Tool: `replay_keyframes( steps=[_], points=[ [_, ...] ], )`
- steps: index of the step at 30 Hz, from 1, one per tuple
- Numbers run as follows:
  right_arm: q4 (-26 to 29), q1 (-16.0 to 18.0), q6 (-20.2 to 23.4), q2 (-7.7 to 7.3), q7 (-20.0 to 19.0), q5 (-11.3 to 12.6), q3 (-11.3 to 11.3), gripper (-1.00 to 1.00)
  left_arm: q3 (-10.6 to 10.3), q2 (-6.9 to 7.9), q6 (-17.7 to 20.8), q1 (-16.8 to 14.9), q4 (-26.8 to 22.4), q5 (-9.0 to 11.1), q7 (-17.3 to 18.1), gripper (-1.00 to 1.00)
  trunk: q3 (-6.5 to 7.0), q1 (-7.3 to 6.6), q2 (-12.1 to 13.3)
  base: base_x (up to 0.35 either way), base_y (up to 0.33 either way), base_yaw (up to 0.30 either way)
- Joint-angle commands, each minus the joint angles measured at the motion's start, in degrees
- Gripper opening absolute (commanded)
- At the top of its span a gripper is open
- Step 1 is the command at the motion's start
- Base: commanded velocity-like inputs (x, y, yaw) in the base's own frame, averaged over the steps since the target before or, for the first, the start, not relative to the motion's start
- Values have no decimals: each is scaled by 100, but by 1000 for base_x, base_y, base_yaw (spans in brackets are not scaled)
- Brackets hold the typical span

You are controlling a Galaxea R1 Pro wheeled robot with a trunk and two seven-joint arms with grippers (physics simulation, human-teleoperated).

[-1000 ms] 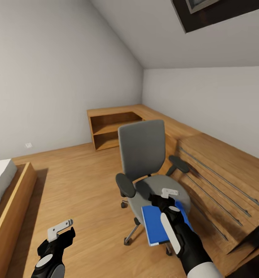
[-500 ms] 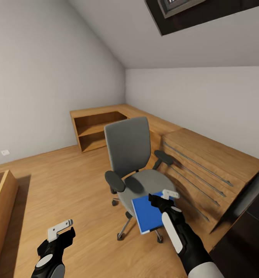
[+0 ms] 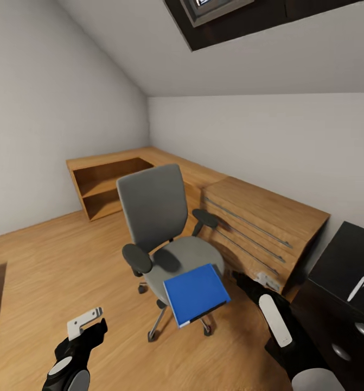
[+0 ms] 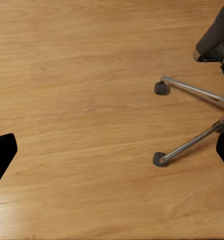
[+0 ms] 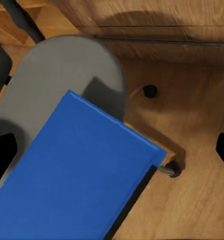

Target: In the bedroom, organize the workspace by keeping the computer under the desk, ensuring the monitor is on the desk, placing the keyboard on the desk next to the monitor, placing the mouse on the desk next to the keyboard, moving the folder from the swivel chair onto the desk next to the mouse, stacking the notebook on top of the folder with the pen on top of the notebook, and positioning the swivel chair next to the desk.

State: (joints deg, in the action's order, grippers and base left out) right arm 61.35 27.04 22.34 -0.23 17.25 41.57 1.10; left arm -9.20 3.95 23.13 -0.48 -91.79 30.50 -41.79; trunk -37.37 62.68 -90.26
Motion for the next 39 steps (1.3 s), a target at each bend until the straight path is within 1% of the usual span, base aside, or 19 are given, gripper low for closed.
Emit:
replay_keyframes(
  steps=[1, 4, 5, 8, 10, 12, 13, 16, 19, 26, 39],
  points=[
    [-70, 3, 13, -63, 30, 211, 23, 100, -16, 4, 16, -5, -41, 42, -48, 100, -6, 0, -3, 0, 0, -297],
    [-201, 3, 10, -129, -32, 420, 76, 100, -17, 3, 16, -5, -71, 51, -48, 100, -6, 0, -3, 0, 0, -297],
    [-371, 3, 8, -192, -357, 648, 183, 100, -1, 6, 20, -5, -92, 61, -45, 100, -6, 0, -3, 0, 0, -299],
    [-449, 3, 8, -241, -638, 707, 245, 100, 2, 8, 22, -5, -97, 66, -42, 100, -59, 66, -123, 0, 0, -299],
    [-557, 3, 11, -323, -1013, 747, 331, 100, 4, 9, 24, -5, -100, 68, -41, 100, -95, 110, -204, 0, 0, -299],
    [-618, 3, 15, -350, -1183, 757, 377, 100, 5, 9, 24, -5, -101, 69, -40, 100, -131, 153, -284, 0, 0, -299],
    [-678, 3, 18, -371, -1331, 763, 422, 100, 5, 9, 24, -5, -101, 69, -40, 100, -149, 175, -324, 0, 0, -299],
    [-765, 3, 22, -393, -1511, 770, 497, 100, 5, 10, 30, -5, -102, 70, -38, 100, -203, 241, -444, 0, 0, -257],
    [-801, 3, 19, -402, -1586, 772, 533, 100, 5, 10, 32, -5, -102, 70, -39, 100, -257, 307, -565, 0, 0, -120],
    [-822, 3, 10, -400, -1647, 771, 530, 100, 5, 10, 41, -5, -102, 70, -39, 100, -383, 461, -845, 0, 0, -34],
    [-827, 3, 13, -391, -1653, 758, 516, 100, 5, 10, 42, -5, -102, 70, -45, 100, -616, 747, -1367, 0, 0, -2]
  ],
)
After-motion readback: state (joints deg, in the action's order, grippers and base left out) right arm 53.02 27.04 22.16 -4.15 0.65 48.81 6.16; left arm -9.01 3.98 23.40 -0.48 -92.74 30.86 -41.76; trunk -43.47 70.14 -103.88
